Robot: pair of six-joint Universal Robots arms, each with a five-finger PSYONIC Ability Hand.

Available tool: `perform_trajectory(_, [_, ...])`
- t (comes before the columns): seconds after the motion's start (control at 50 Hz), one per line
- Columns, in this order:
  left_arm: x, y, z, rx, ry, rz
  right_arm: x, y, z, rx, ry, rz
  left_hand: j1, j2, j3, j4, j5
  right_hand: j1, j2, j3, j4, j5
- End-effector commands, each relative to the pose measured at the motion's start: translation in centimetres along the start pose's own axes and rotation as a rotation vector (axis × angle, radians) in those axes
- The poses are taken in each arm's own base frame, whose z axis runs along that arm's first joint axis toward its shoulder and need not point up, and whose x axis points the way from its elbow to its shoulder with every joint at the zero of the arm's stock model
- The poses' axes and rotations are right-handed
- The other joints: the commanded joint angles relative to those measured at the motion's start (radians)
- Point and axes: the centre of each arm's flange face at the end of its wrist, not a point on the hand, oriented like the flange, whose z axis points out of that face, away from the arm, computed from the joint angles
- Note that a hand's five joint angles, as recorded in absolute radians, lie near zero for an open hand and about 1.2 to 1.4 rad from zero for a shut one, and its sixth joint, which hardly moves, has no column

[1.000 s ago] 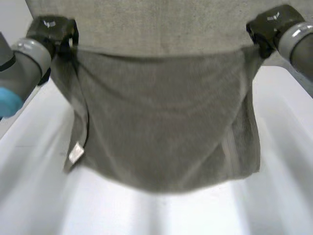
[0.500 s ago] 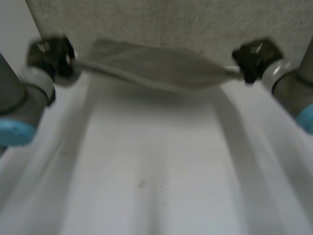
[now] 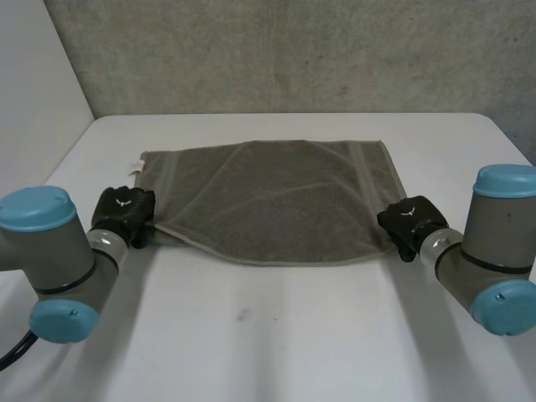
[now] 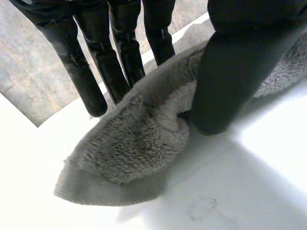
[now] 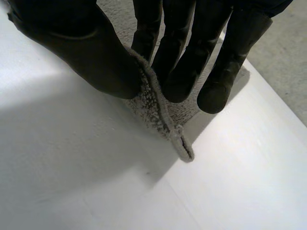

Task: Fold the towel.

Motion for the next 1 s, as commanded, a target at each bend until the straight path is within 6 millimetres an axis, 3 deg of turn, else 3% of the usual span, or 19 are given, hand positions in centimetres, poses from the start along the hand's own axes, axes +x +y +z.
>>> perform_trajectory(0.02, [-0.3,-0.7,-0.9,0.016,-0.008,-0.007,1.0,0.3,-0.7,0.014,0.042,0.008,0.007,0.011,0.010,0.011,0.007,0.055,0.069,0.072,0.056,0.054])
perform_trajectory(0.18, [-0.9,0.0,-0.8,0.013,-0.027,-0.013,3.0,0.4,-1.2,0.016,0.097,0.022,0.030,0.035,0.033,0.035,0.030,0.055,0.069,0.072,0.056,0.054])
perform_trajectory(0.56, [-0.8,0.1,-1.6,0.014,0.046,-0.019,3.6,-0.1,-1.6,0.030,0.113,0.014,0.113,0.117,0.115,0.117,0.112,0.055,0.069,0.072,0.056,0.054])
perform_trajectory(0.72, [-0.4,0.5,-1.5,0.011,0.078,-0.014,3.5,0.1,-1.5,0.026,0.112,0.014,0.283,0.287,0.286,0.287,0.283,0.055,0.069,0.072,0.056,0.054])
perform_trajectory(0.8, [-0.3,0.6,-1.5,0.010,0.076,-0.011,3.6,0.0,-1.4,0.029,0.114,0.010,0.590,0.594,0.593,0.594,0.590,0.055,0.069,0.072,0.056,0.054])
perform_trajectory(0.96, [-1.9,-0.4,-1.8,0.029,0.032,-0.014,5.3,-0.2,-1.7,0.025,0.154,0.016,0.591,0.595,0.594,0.595,0.591,0.055,0.069,0.072,0.056,0.054])
perform_trajectory(1.0, [-2.2,-1.0,-2.3,0.046,0.024,-0.014,6.2,-1.4,-3.0,0.039,0.177,-0.010,0.591,0.595,0.594,0.595,0.591,0.055,0.069,0.072,0.056,0.054])
